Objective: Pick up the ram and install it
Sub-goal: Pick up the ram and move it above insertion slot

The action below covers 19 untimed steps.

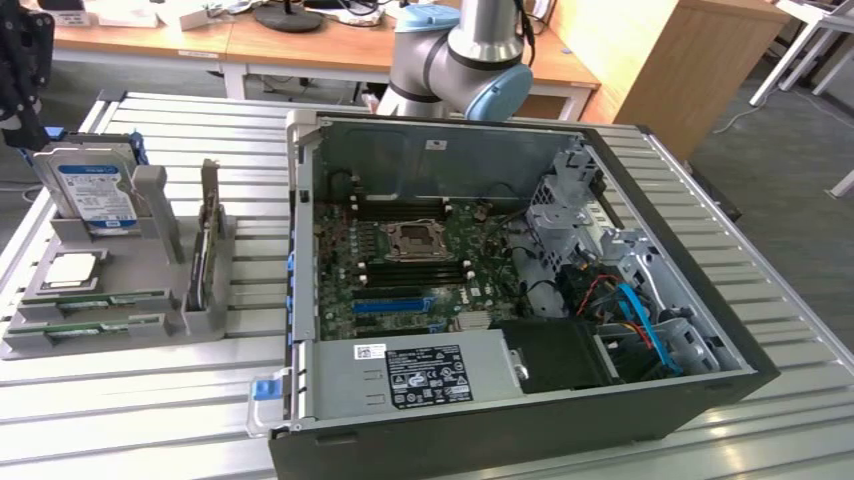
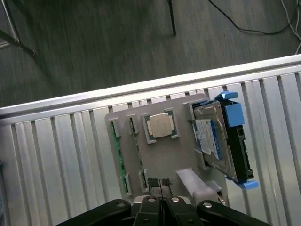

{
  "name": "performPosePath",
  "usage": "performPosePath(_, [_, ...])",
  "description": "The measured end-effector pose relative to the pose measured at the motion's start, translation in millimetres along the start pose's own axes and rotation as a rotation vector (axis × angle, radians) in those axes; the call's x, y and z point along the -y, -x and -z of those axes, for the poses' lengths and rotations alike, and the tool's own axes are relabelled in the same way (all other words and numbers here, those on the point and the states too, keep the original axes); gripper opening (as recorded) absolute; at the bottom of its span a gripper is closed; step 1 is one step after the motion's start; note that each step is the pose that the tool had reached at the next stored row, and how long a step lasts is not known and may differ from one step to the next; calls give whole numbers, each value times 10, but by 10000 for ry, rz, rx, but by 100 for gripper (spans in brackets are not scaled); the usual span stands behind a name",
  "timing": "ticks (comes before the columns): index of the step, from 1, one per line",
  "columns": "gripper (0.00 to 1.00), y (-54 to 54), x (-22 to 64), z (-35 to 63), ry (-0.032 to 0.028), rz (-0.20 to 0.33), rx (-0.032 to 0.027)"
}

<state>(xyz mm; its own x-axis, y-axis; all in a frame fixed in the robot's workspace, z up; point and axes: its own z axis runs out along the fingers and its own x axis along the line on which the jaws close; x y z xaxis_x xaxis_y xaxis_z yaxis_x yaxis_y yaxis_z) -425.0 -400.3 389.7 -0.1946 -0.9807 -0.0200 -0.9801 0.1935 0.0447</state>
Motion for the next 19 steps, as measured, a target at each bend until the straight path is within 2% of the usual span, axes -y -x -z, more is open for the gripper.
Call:
performPosePath(3, [11, 0, 0, 0, 11, 496, -26])
performPosePath(12, [11, 0, 0, -1, 14, 637, -32])
performPosePath(19, [11, 0, 0, -1, 27, 1308, -63])
